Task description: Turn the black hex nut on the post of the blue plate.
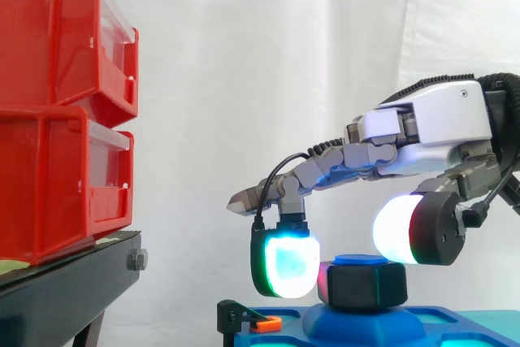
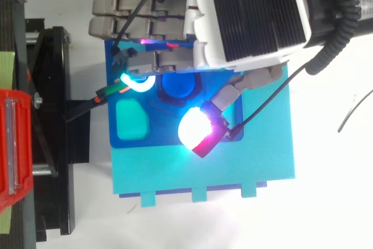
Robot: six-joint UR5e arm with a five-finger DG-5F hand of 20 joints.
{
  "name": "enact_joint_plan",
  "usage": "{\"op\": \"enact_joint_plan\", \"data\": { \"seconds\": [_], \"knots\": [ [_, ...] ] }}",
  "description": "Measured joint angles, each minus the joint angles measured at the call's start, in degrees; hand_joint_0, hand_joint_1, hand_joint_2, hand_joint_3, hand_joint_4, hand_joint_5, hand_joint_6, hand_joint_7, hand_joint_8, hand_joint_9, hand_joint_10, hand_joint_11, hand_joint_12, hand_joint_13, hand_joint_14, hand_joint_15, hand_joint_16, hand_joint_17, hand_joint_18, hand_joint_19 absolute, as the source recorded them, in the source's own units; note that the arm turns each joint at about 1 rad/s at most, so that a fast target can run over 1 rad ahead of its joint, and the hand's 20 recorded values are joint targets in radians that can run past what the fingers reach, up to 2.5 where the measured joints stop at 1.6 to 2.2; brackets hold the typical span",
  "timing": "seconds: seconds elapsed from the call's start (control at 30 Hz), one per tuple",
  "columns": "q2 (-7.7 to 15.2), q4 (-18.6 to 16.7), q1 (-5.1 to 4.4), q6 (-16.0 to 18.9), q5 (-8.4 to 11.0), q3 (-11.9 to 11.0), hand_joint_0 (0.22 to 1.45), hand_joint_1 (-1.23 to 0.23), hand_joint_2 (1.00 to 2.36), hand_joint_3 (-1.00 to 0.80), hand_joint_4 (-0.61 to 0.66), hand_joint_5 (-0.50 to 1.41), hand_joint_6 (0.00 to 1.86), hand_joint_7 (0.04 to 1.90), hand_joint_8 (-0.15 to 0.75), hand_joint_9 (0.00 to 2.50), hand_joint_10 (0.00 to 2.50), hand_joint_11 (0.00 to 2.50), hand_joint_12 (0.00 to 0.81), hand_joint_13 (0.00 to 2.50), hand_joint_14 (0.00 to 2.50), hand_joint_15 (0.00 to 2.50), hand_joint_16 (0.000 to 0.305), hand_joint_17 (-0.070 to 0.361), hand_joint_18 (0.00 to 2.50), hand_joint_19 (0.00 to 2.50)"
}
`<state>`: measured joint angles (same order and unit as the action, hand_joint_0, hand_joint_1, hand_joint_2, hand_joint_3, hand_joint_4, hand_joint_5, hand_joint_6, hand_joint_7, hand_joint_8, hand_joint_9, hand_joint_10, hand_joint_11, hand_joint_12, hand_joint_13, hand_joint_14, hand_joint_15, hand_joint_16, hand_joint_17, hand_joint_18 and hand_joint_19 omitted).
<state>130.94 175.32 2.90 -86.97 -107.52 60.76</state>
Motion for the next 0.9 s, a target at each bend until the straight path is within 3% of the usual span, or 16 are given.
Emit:
{"op": "enact_joint_plan", "data": {
  "seconds": [0.2,0.43,0.7,0.9],
  "knots": [
    [0.0,-0.2,0.42,0.3,-0.04,0.0,0.47,-0.35,1.00,-0.50,0.20,-0.22,0.50,1.05,0.235,0.15,0.00,0.00,0.363,0.13,0.00,0.01,0.057,0.128,0.00,0.06],
    [0.0,-0.7,1.80,0.8,-0.33,-0.1,0.47,-0.35,1.00,-0.50,0.20,-0.22,0.50,1.05,0.235,0.15,0.00,0.01,0.363,0.13,0.00,0.01,0.057,0.128,0.00,0.05],
    [0.0,-0.5,3.61,0.9,-2.93,-1.5,0.44,-0.29,1.00,-0.50,0.20,-0.22,0.50,1.06,0.238,0.12,0.00,0.03,0.372,0.10,0.00,0.04,0.059,0.132,0.00,0.09],
    [0.0,-0.6,4.04,1.4,-4.07,-2.4,0.41,-0.27,1.00,-0.50,0.22,-0.22,0.50,1.06,0.251,0.12,0.00,0.03,0.386,0.10,0.00,0.04,0.062,0.139,0.00,0.09]
  ]
}}
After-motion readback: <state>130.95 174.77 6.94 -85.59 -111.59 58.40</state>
